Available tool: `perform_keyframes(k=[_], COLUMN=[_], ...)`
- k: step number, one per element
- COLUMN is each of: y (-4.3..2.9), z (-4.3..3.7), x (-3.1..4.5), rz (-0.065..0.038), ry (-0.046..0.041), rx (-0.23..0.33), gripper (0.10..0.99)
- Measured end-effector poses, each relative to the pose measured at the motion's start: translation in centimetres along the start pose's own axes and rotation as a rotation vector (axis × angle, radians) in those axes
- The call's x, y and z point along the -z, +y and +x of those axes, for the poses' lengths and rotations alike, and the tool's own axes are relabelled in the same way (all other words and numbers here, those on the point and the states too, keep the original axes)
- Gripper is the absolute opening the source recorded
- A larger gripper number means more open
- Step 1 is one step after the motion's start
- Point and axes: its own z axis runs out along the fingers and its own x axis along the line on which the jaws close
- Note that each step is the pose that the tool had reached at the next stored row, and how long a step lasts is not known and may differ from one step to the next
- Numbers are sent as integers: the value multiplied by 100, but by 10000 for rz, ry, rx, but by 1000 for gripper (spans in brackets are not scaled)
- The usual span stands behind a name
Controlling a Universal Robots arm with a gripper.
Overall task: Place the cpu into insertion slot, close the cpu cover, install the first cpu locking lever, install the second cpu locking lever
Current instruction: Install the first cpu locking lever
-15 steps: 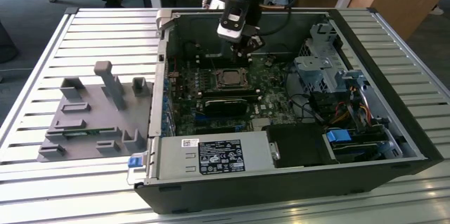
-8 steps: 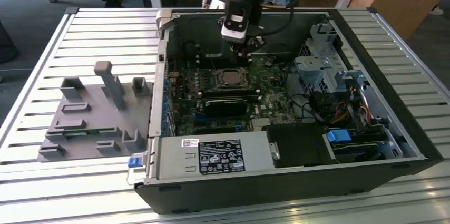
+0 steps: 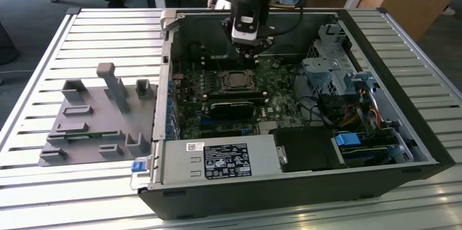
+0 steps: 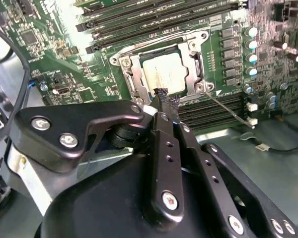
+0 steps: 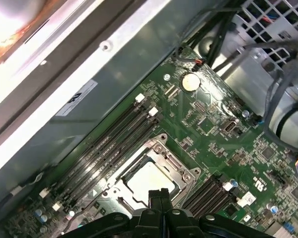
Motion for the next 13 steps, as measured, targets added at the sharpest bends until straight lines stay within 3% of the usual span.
perform_keyframes(k=[13], y=[-1], z=[1], x=[-1], rz=[3], ry=[15], rx=[1450], gripper=[106])
